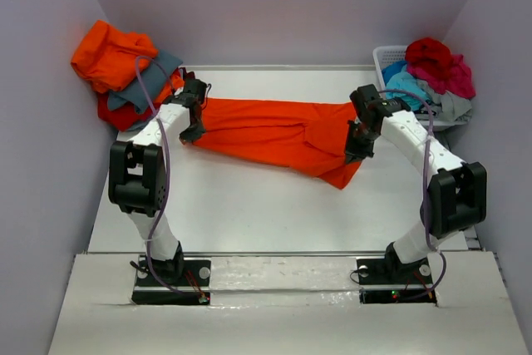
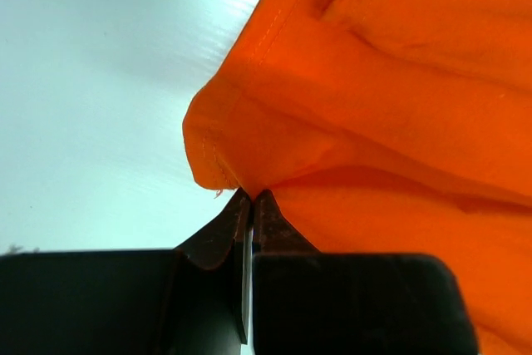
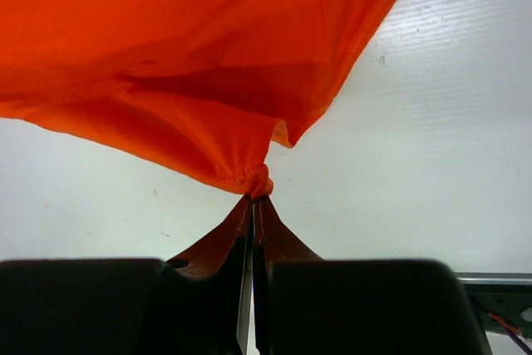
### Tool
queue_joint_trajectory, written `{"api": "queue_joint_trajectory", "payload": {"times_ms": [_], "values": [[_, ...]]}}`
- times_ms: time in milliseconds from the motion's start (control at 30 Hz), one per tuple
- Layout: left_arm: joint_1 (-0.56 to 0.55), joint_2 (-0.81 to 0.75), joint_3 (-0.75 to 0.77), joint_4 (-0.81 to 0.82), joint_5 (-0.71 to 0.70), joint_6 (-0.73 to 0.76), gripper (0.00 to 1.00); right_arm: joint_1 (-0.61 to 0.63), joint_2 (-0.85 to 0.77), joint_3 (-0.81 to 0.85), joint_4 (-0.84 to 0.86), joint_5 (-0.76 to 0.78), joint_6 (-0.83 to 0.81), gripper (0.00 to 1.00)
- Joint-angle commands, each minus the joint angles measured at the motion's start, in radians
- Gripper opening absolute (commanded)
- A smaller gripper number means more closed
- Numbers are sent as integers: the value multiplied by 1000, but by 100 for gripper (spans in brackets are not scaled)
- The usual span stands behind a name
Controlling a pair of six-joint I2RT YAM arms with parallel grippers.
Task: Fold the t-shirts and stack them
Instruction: Fold the tshirt
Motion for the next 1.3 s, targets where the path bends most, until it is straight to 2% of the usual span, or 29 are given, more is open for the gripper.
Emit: {"api": "queue_joint_trajectory", "payload": {"times_ms": [0, 400, 900, 1100, 1267], "values": [[-1, 21, 87, -32, -63, 13, 6, 10, 8, 88, -21, 67, -11, 7], [-1, 187, 292, -75, -71, 10, 6, 10, 166, 279, -43, 123, -5, 7], [-1, 374, 524, -115, -68, 15, 6, -1, 421, 663, -106, 218, 0, 7], [-1, 437, 596, -128, -68, 20, 6, -35, 491, 749, -123, 239, 11, 7], [-1, 472, 654, -135, -63, 18, 6, -67, 518, 754, -117, 245, 18, 7]]}}
